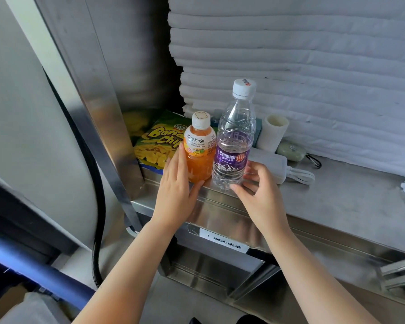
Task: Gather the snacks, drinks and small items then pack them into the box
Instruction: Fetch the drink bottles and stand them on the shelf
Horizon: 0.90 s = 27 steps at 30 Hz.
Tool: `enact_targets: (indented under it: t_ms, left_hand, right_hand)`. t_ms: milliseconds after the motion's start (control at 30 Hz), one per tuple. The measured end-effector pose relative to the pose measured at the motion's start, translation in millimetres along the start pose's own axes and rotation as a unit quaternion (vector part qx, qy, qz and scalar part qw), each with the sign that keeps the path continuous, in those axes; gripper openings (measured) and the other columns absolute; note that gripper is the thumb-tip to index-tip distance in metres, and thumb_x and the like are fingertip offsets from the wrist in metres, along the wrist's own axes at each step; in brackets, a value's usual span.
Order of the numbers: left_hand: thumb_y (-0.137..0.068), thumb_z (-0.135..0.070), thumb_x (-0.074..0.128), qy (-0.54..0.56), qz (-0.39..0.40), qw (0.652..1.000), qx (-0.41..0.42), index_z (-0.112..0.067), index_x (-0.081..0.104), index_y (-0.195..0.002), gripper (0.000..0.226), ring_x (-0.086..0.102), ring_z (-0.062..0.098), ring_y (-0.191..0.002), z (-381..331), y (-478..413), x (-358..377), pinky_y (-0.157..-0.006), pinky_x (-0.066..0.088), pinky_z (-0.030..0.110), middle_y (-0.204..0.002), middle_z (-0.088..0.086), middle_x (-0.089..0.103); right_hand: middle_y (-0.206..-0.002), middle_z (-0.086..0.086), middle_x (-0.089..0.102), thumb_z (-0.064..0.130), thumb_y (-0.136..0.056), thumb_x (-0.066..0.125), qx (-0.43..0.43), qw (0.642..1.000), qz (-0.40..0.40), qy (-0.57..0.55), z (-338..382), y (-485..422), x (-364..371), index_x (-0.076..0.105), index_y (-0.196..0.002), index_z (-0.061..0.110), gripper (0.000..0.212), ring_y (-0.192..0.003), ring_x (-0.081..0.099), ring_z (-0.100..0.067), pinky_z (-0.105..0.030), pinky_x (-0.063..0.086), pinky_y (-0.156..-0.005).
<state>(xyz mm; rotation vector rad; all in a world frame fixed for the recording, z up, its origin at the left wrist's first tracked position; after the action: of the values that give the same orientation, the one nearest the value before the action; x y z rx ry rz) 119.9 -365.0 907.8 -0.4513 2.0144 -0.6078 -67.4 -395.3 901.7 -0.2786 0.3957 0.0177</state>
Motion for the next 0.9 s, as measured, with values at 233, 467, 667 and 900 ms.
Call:
enact_targets:
  t_ms: [233,467,667,900]
  left_hand:
    - [-0.082,-0.026,0.071,0.006,0.003,1.0,-0.018,0.0,0.018,-0.146,0.087,0.034,0.035,-0.135,1,-1,1,-0.108,0.031,0.046,-0.146,0.019,0.035]
    - [-0.084,-0.029,0.068,0.008,0.0,1.0,-0.03,-0.003,0.016,-0.148,0.086,0.033,0.031,-0.136,2,0,0,-0.108,0.028,0.037,-0.147,0.017,0.034]
    - [-0.085,-0.041,0.058,0.01,0.005,1.0,-0.015,-0.011,0.002,-0.15,0.091,0.017,0.021,-0.143,-8,15,-2,-0.109,0.021,0.032,-0.157,0.01,0.015]
    - [-0.091,-0.03,0.055,0.051,-0.007,0.997,0.063,0.0,0.02,-0.146,0.072,0.012,0.027,-0.144,-70,42,-8,-0.117,0.015,0.037,-0.155,0.015,0.015]
  right_hand:
    - [-0.111,0.01,0.063,0.02,-0.077,0.077,-0.003,1.0,-0.003,0.004,1,0,0,0.051,-0.119,0.026,0.05,-0.099,0.062,-0.004,-0.032,0.054,-0.089]
    - [-0.112,0.006,0.061,0.023,-0.079,0.076,-0.03,0.999,0.005,0.04,2,2,0,0.047,-0.124,0.024,0.053,-0.102,0.061,-0.008,-0.036,0.053,-0.09]
    - [-0.114,-0.003,0.06,0.02,-0.081,0.072,-0.13,0.963,-0.012,0.235,7,31,-9,0.044,-0.131,0.009,0.059,-0.104,0.056,-0.015,-0.02,0.043,-0.091]
    - [-0.123,-0.002,0.058,0.03,-0.086,0.066,-0.128,0.917,0.027,0.378,3,79,-64,0.056,-0.124,0.01,0.044,-0.114,0.054,-0.02,-0.03,0.045,-0.095]
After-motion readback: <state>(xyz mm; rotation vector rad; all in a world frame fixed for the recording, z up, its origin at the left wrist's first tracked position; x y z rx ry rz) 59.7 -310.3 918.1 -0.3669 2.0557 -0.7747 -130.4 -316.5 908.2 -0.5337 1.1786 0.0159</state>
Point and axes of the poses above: each hand's wrist, its own y-axis away from the middle knuckle, its own x-axis out of the palm, z = x × y, the point moved 4 cm from there along -y, towards the middle knuckle
